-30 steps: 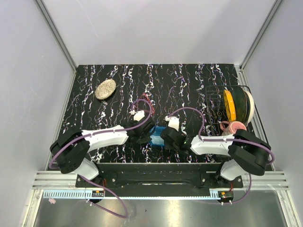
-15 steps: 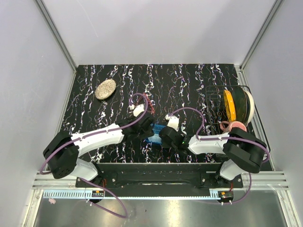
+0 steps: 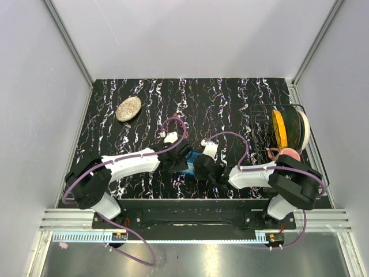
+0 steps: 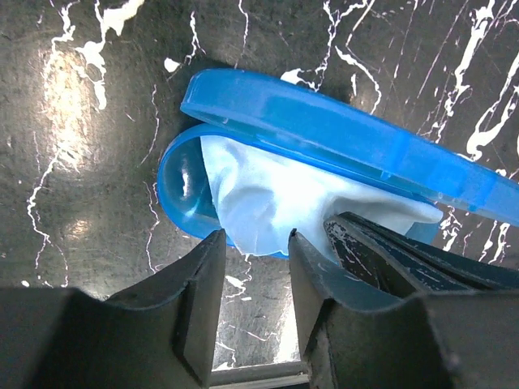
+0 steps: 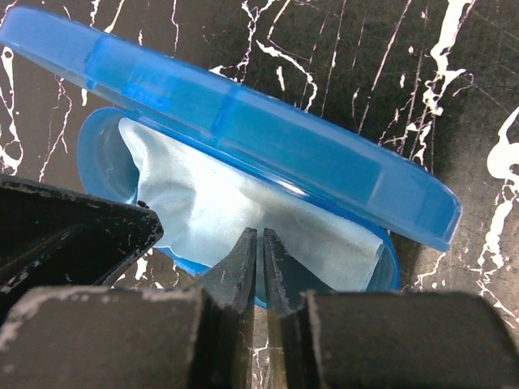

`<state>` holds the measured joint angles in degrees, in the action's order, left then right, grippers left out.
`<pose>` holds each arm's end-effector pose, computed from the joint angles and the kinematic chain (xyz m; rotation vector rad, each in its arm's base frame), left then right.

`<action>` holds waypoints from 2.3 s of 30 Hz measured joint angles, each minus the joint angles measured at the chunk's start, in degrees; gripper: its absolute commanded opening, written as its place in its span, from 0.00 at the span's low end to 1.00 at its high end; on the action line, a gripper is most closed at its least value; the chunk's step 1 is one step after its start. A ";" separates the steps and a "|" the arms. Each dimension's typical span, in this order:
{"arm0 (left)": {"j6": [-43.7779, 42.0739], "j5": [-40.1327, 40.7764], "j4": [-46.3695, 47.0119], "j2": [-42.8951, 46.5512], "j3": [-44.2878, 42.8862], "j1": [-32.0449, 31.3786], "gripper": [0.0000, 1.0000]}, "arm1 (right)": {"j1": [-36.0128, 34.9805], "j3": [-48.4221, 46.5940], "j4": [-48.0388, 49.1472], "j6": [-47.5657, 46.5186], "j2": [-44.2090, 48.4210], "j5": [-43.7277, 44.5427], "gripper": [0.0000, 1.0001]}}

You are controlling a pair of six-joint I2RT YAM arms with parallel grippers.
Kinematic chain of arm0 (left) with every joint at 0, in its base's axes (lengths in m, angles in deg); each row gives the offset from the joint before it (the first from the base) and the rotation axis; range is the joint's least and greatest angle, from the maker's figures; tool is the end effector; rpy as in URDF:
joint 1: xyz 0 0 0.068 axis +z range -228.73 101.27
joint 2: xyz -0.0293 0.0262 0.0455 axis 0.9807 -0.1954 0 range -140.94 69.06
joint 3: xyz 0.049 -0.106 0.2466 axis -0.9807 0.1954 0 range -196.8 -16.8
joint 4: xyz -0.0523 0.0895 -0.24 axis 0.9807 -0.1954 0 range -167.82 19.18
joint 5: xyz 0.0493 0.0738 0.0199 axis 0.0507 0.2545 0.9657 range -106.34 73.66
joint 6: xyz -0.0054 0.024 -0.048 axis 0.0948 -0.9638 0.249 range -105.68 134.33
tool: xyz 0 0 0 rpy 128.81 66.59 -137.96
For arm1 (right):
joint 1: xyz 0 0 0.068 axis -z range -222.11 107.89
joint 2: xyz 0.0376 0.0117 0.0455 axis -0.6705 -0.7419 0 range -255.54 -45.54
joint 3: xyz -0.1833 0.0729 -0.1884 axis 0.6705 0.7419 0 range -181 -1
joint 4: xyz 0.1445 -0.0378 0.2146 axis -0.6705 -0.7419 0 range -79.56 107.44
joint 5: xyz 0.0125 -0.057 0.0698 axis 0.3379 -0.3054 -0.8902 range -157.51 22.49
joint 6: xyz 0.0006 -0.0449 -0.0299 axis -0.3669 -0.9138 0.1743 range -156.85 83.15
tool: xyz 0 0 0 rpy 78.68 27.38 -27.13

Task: Organize the sunglasses
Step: Place the glasses cleaning cloth in the sunglasses case.

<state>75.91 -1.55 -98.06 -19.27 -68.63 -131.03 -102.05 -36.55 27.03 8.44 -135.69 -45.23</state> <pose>0.1862 -0.2262 0.1827 -0.2956 2.6445 -0.3319 0.1555 0.2418 0.1368 -0.1085 2.3313 0.4874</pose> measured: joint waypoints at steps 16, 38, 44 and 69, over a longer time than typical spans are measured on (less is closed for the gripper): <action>-3.37 0.39 -6.47 -5.11 -6.56 3.41 0.46 | 0.00 0.55 3.34 0.50 -1.16 -0.50 0.12; -7.82 -4.26 -5.35 -9.84 -6.99 5.07 0.43 | 0.00 0.59 4.76 1.03 -1.86 -0.57 0.11; -8.46 -4.50 -5.62 -10.29 -7.56 5.14 0.33 | 0.00 0.52 4.81 1.05 -1.99 -0.57 0.11; -10.75 -3.89 -10.45 -8.00 -12.11 5.25 0.22 | 0.00 -0.33 5.79 1.95 -3.34 -0.55 0.11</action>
<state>65.15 -5.44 -108.51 -27.27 -80.74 -125.78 -102.05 -36.88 32.82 10.39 -139.03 -45.77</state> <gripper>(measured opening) 0.209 0.109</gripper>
